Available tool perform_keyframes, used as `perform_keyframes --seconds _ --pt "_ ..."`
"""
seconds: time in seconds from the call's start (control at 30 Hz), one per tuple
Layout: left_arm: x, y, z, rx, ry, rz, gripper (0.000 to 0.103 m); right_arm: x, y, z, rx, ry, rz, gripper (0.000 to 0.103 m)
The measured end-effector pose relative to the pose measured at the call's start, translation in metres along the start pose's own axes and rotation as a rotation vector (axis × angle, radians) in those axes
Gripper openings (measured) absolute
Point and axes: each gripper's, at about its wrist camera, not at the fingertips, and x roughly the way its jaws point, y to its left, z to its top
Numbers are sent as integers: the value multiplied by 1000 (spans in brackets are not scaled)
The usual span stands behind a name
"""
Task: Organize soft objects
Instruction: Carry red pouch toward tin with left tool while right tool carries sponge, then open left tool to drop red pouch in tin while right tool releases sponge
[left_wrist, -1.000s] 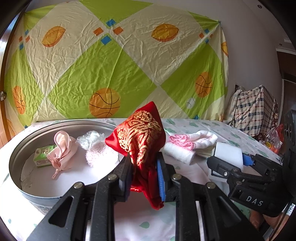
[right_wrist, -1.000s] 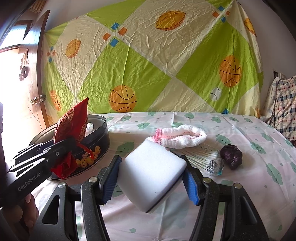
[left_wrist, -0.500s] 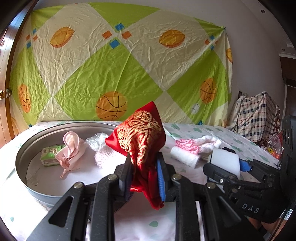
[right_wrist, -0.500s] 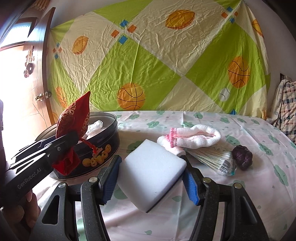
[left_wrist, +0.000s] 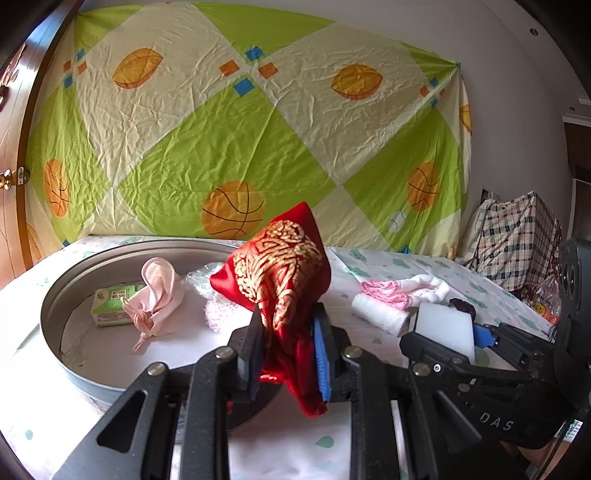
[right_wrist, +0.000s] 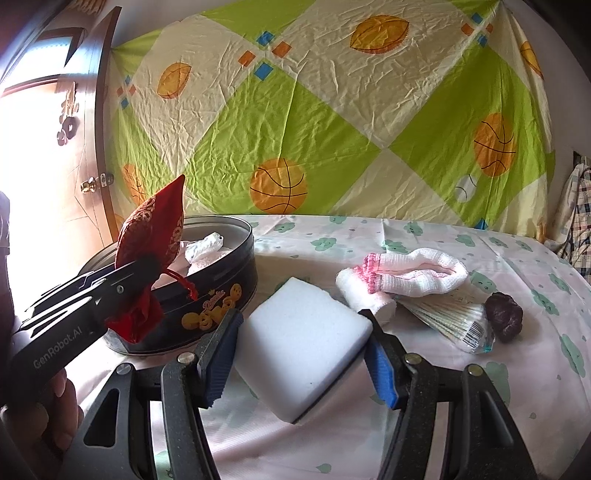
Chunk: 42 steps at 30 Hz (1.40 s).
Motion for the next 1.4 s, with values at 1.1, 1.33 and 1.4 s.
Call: perform_keyframes --seconds 1.1,1.33,1.4 --pt "-17 86 43 -67 38 148 22 42 55 97 -53 -8 228 65" --pt "-3 113 37 -133 145 159 22 86 90 96 -62 95 300 65" --pt "1 116 35 -132 164 173 22 95 98 92 -73 121 307 65"
